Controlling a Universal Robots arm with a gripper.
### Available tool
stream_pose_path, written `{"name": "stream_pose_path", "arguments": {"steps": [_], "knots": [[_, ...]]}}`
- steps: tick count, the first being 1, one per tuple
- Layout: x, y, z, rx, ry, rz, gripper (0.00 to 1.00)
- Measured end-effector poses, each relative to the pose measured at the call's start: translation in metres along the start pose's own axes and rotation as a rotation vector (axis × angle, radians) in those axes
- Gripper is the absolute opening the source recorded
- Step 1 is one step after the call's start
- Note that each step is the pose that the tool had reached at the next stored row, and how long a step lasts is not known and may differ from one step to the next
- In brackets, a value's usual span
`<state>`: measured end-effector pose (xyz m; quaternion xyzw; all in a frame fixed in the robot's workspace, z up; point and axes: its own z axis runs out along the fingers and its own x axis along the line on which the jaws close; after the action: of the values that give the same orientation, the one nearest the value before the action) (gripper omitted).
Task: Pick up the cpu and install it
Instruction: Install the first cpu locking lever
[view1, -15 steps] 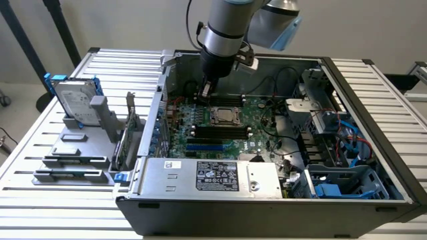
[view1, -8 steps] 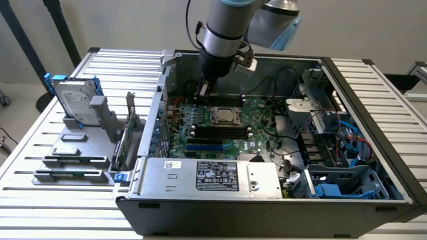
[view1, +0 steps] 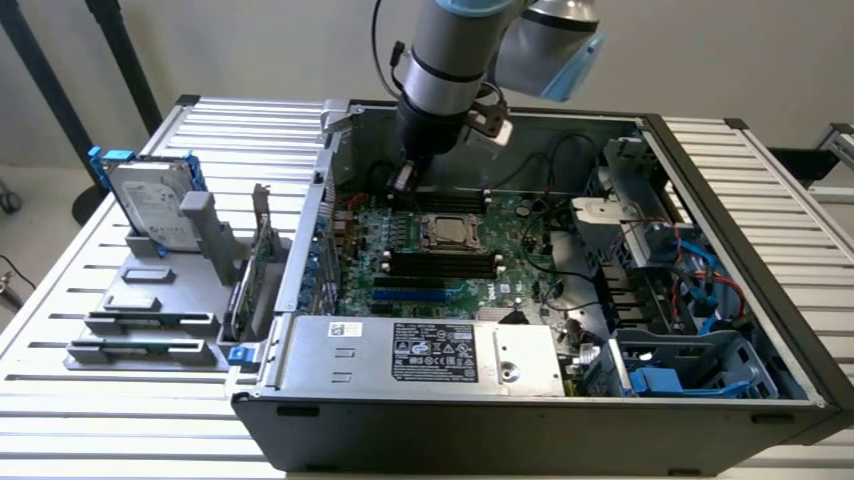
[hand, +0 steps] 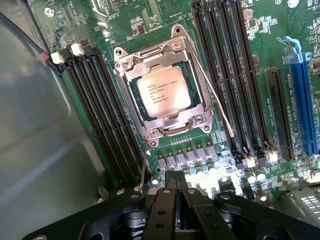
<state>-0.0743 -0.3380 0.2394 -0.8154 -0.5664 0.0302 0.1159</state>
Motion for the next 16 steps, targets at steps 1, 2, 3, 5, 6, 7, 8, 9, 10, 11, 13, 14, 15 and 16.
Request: {"name": "stream_pose_path", "arguments": {"steps": [1,2,3,5,6,7,8,9,10,11,13,14,15,16], "knots": [[-0.0004,-0.0002,-0.0001,0.0057,0.0044,0.004,0.11],[-0.0007,-0.0006,0.0,0.0095,0.0094,0.009,0.11],[-0.0009,-0.0009,0.0,0.013,0.0141,0.014,0.11],[-0.0014,-0.0014,0.0001,0.0188,0.023,0.025,0.11],[-0.0016,-0.0016,0.0001,0.0211,0.0269,0.031,0.11],[-0.0017,-0.0018,0.0001,0.0225,0.0298,0.038,0.11],[-0.0017,-0.0019,0.0001,0.0228,0.032,0.047,0.11],[-0.0018,-0.0021,0.0002,0.022,0.0347,0.058,0.11],[-0.0019,-0.0022,0.0005,0.0208,0.0379,0.071,0.11],[-0.002,-0.0023,0.0008,0.0195,0.0411,0.083,0.11],[-0.0023,-0.0027,0.0021,0.0173,0.0466,0.105,0.11],[-0.0025,-0.003,0.0027,0.0163,0.0491,0.116,0.11],[-0.0028,-0.0035,0.003,0.0154,0.0513,0.126,0.11],[-0.0031,-0.0044,0.0032,0.0147,0.0534,0.134,0.11]]}}
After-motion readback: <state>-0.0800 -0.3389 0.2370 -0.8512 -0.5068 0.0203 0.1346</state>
